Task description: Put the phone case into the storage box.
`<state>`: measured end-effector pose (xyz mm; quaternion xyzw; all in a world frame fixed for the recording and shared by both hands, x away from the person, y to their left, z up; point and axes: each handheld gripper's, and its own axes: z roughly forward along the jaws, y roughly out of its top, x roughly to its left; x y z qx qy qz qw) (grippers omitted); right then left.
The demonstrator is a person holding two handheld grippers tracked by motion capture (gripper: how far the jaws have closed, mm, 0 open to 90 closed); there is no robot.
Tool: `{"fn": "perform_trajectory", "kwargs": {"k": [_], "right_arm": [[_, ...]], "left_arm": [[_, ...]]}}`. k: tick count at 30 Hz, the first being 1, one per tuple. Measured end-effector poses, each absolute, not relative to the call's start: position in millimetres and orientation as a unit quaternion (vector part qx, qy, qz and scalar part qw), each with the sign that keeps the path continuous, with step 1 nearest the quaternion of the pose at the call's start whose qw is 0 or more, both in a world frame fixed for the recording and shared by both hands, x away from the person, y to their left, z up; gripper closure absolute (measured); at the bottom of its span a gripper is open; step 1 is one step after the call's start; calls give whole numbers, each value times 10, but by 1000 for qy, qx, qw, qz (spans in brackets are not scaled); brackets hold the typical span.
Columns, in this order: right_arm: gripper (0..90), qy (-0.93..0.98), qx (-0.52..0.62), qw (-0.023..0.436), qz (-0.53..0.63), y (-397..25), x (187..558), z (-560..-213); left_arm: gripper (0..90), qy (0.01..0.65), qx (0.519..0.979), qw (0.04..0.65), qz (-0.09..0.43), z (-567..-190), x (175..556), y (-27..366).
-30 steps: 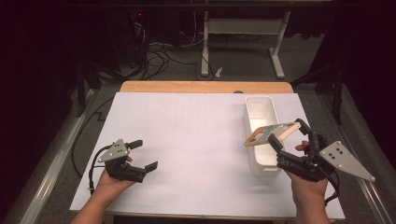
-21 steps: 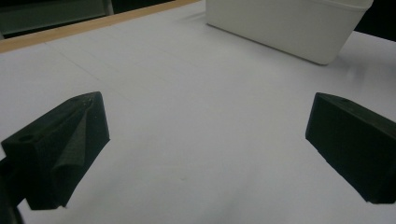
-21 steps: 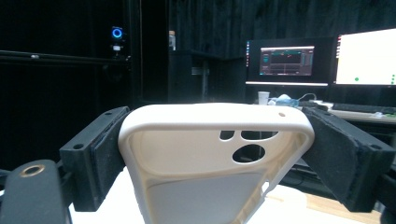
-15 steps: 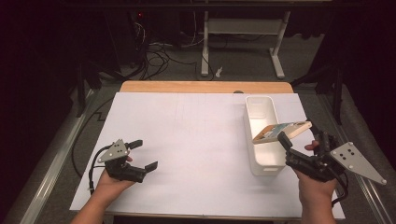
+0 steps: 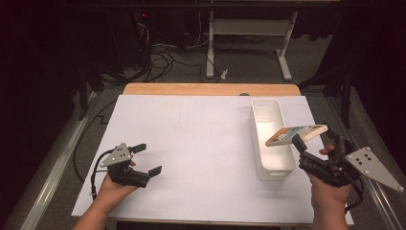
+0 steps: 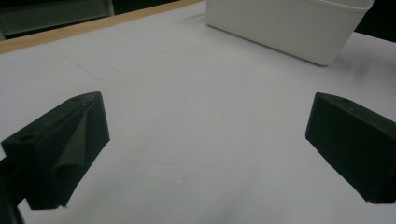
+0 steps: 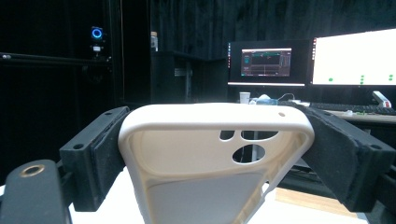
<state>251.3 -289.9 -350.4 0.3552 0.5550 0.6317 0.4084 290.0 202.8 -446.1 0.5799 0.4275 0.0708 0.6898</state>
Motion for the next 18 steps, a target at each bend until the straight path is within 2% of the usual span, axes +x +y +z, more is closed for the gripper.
{"fn": "perform_trajectory", "kwargs": {"k": [18], "right_arm": [[129,562,362,421,613,-2758,2604,-3506]], "left_arm": [[7,427,582,688,74,-4470,2902,2025]]}}
